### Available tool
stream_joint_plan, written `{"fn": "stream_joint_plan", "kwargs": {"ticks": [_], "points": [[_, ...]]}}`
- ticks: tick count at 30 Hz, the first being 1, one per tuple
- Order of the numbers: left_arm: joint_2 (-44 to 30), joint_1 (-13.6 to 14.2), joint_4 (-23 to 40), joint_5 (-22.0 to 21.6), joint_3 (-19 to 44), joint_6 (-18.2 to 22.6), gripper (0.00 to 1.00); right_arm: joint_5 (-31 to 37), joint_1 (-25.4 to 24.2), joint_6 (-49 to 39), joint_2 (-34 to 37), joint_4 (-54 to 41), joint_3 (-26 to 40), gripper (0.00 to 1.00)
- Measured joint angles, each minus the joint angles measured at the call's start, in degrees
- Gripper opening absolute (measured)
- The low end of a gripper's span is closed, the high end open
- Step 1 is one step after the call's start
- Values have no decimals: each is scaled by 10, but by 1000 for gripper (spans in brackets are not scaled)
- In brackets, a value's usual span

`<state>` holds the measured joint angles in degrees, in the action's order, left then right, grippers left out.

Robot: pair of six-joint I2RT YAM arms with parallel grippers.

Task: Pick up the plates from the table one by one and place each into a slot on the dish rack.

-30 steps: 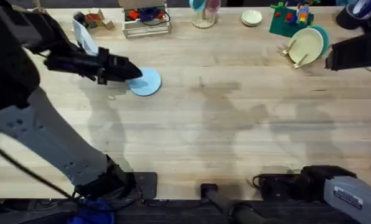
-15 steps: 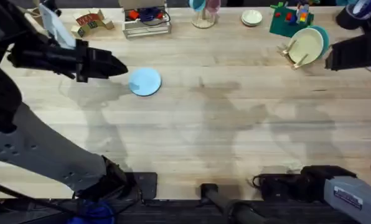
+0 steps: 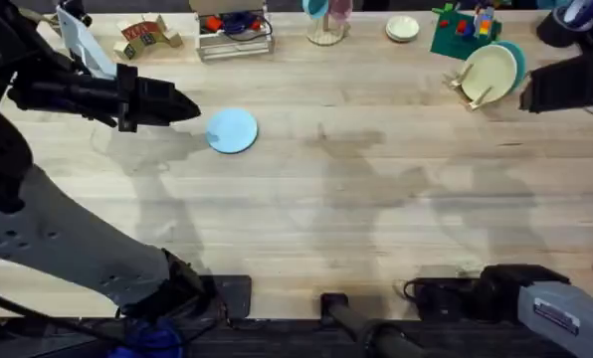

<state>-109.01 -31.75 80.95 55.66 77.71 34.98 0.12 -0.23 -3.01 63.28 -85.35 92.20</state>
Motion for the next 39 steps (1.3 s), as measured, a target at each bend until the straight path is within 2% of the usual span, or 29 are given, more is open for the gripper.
{"fn": "stream_joint_plan", "kwargs": {"ticks": [15, 24, 29, 33, 39], "points": [[-10, 41, -65, 0, 0, -45, 39, 0, 0, 0, 27, 0, 0, 995], [-81, 41, -88, -1, 0, -51, 39, 0, 0, 0, 27, 0, 0, 995], [-125, 41, -114, -20, 0, -54, 39, 0, 0, 0, 27, 0, 0, 995], [-158, 40, -128, -28, 0, -72, 39, 0, 0, 0, 27, 0, 0, 993], [-158, 40, -130, -30, 0, -84, 39, 0, 0, 0, 27, 0, 0, 995]]}}
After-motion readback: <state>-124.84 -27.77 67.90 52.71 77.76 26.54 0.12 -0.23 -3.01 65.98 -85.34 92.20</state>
